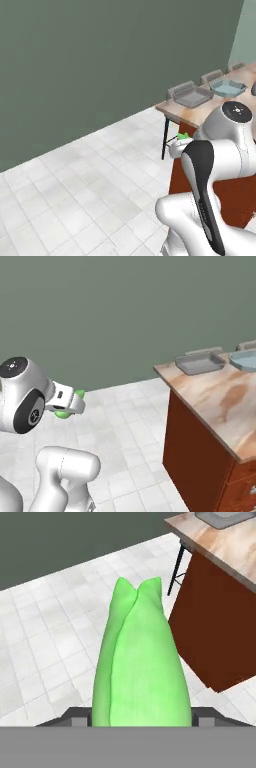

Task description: Place the cold items (corn and squash) from the fridge in one tupperware on the dining counter. Place the warm items (hot dog and kebab skewer) in the stove area in another tupperware.

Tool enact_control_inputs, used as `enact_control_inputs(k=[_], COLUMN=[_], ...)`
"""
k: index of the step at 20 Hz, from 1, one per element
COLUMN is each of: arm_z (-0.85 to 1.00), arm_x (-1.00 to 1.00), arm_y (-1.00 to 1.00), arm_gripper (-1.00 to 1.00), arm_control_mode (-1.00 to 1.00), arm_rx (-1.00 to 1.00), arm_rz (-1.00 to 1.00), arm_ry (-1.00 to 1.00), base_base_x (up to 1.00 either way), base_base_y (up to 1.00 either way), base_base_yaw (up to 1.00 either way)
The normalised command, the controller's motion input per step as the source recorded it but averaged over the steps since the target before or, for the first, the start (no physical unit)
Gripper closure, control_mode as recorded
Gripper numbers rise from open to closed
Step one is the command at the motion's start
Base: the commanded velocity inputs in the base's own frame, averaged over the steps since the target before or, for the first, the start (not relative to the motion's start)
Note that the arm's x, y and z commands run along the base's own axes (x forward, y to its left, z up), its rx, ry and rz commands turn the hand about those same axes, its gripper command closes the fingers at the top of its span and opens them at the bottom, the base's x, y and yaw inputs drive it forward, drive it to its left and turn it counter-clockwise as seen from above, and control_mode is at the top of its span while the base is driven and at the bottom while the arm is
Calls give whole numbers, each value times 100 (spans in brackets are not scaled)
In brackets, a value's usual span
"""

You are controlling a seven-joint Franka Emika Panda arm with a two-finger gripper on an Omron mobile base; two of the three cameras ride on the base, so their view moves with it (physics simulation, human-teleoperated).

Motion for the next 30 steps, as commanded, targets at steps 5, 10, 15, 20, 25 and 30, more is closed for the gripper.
enact_control_inputs(k=[5,10,15,20,25,30], arm_z=[0,0,0,0,0,0], arm_x=[0,0,0,0,0,0], arm_y=[0,0,0,0,0,0], arm_gripper=[100,100,100,100,100,100], arm_control_mode=[100,100,100,100,100,100], arm_rx=[0,0,0,0,0,0], arm_rz=[0,0,0,0,0,0], arm_ry=[0,0,0,0,0,0], base_base_x=[97,66,8,0,0,0], base_base_y=[83,79,78,82,100,100], base_base_yaw=[-59,-63,-65,-63,-54,-46])
